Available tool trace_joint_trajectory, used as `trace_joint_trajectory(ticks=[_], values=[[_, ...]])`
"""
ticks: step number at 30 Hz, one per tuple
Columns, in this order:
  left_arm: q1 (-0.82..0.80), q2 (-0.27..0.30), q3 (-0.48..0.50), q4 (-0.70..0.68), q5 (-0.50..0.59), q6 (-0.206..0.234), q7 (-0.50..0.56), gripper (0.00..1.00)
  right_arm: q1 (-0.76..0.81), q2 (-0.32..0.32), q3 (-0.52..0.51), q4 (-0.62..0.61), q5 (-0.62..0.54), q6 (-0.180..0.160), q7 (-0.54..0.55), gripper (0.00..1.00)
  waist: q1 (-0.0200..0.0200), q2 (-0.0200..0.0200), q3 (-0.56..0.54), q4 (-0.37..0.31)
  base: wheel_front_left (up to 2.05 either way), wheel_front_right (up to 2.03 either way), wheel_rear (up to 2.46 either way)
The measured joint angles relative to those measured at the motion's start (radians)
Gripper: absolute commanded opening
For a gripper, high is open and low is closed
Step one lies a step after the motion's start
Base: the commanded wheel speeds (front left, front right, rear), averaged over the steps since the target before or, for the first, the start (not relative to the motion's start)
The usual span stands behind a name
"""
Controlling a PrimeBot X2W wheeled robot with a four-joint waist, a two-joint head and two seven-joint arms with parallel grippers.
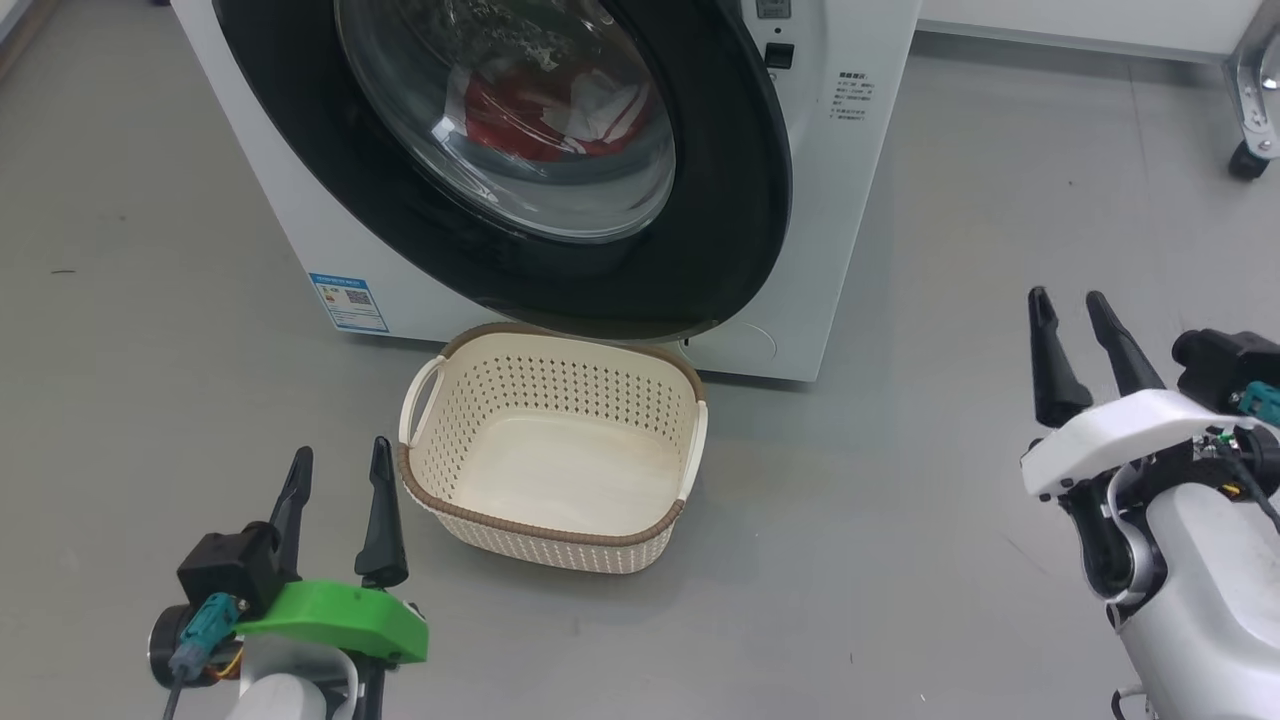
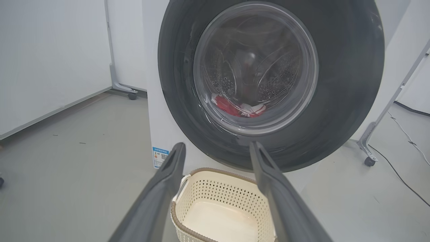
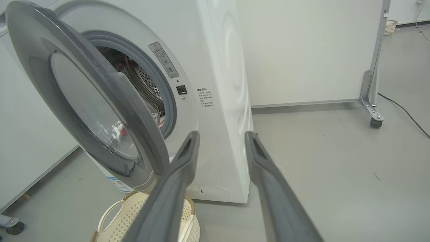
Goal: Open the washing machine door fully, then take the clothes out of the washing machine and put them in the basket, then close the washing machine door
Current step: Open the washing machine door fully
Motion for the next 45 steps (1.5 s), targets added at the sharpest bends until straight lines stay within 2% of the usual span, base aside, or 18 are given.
trace_joint_trajectory(ticks=[4, 16, 32, 45], values=[[0.003, 0.0, 0.009, -0.008, 0.001, 0.0, 0.0, 1.0, 0.048, 0.01, -0.006, -0.012, -0.013, -0.026, -0.041, 1.0, 0.0, 0.0, -0.002, -0.006, 0.0, 0.0, 0.0], [0.023, 0.0, 0.037, -0.029, 0.001, -0.009, 0.0, 1.0, 0.135, 0.034, -0.023, -0.063, -0.034, -0.076, -0.06, 1.0, 0.0, 0.0, -0.004, -0.023, 0.0, 0.0, 0.0], [0.032, 0.0, 0.037, -0.034, 0.002, -0.018, 0.0, 1.0, 0.176, 0.048, -0.036, -0.128, -0.068, -0.095, -0.068, 1.0, 0.0, 0.0, 0.002, -0.042, 0.0, 0.0, 0.0], [0.035, 0.0, 0.036, -0.035, 0.002, -0.018, 0.0, 1.0, 0.211, 0.053, -0.047, -0.16, -0.074, -0.095, -0.071, 1.0, 0.0, 0.0, 0.0, -0.038, 0.0, 0.0, 0.0]])
